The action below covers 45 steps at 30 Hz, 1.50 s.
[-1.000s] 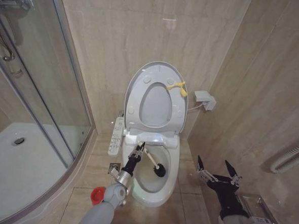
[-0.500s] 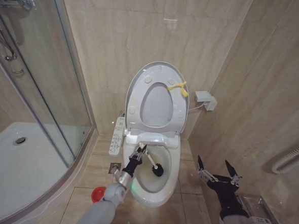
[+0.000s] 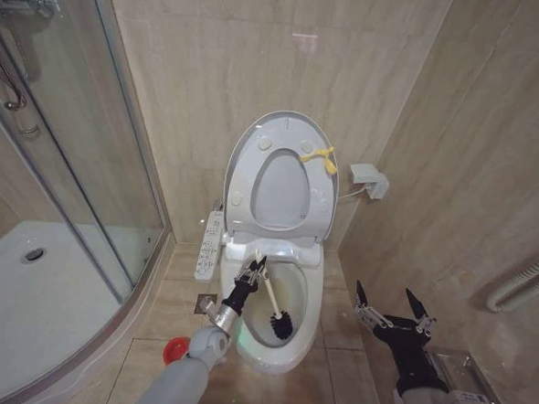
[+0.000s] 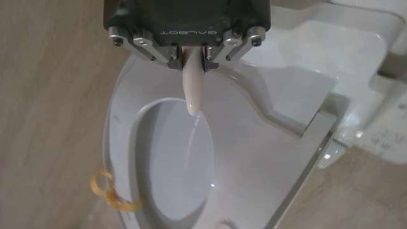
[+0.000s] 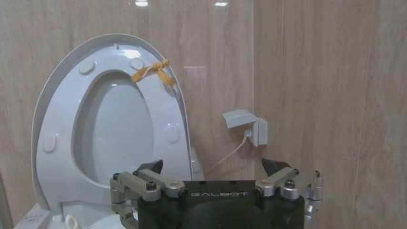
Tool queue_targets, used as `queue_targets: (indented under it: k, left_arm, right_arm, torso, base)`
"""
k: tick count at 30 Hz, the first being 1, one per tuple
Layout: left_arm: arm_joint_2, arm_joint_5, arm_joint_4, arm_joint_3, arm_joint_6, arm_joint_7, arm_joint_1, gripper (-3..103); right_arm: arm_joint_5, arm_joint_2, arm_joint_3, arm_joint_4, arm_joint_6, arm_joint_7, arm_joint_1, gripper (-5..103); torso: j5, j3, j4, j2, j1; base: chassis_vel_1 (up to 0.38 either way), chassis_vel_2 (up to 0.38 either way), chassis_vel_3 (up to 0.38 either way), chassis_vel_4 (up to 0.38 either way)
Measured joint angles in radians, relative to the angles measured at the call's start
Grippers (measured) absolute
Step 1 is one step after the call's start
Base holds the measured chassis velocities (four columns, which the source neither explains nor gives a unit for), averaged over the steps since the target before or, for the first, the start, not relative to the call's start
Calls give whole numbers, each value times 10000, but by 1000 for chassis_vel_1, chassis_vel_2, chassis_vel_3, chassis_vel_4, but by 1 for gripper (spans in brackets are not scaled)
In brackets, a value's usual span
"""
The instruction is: Open the toilet lid, clean the toilet bowl with a toilet brush, close the toilet lid, and flush.
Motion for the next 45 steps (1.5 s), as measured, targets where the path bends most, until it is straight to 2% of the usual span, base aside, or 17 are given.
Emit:
queue_targets:
  k: [6, 11, 18, 21, 22, 24, 25, 27, 33, 35, 45]
  left_arm:
    - [550, 231, -424, -15, 37, -173, 228, 21]
    - [873, 1120, -488, -141, -73, -109, 294, 21]
    - [1092, 1234, -726, 2, -1, -46, -49, 20]
    - [1104, 1133, -704, 133, 52, -45, -192, 20]
    - [1100, 870, -702, 239, 114, -61, -266, 20]
    - [1027, 46, -723, 454, 271, -200, -412, 20]
    - [1027, 46, -723, 454, 271, -200, -412, 20]
    - [779, -465, -540, 567, 344, -297, -749, 20]
    - [591, -142, 461, 928, 170, -50, -1634, 20]
    - [178, -309, 1400, 1280, 41, 55, -2323, 20]
    - [-813, -669, 2106, 1883, -284, 92, -2692, 20]
  right_arm:
    - [0, 0, 0, 0, 0, 0, 0, 100]
    - [0, 1, 0, 0, 0, 0, 0, 100]
    - [0, 0, 0, 0, 0, 0, 0, 100]
    - [0, 0, 0, 0, 0, 0, 0, 100]
    - [0, 0, 0, 0, 0, 0, 0, 100]
    - [0, 0, 0, 0, 0, 0, 0, 100]
    - [0, 0, 0, 0, 0, 0, 0, 100]
    - [1, 0, 0, 0, 0, 0, 0, 100]
    - [0, 0, 1, 0, 0, 3, 0, 100]
    - [0, 0, 0, 0, 0, 1, 0, 100]
    - [0, 0, 0, 0, 0, 0, 0, 100]
  torso:
    - [0, 1, -4, 0, 0]
    - [0, 4, -4, -2, 1]
    - [0, 4, -5, -2, 1]
    - [1, 4, -5, -1, 1]
    - [1, 3, -4, -2, 1]
    - [1, 3, 1, -2, 1]
    - [1, 3, 1, -2, 1]
    - [1, 2, -4, -1, 0]
    - [4, 3, -3, -1, 1]
    - [3, 3, -2, -1, 1]
    - [3, 3, -4, -1, 1]
  base:
    - [0, 0, 0, 0]
    - [0, 0, 0, 0]
    - [0, 0, 0, 0]
    - [0, 0, 0, 0]
    - [0, 0, 0, 0]
    - [0, 0, 0, 0]
    - [0, 0, 0, 0]
    - [0, 0, 0, 0]
    - [0, 0, 0, 0]
    - [0, 0, 0, 0]
    - [0, 0, 0, 0]
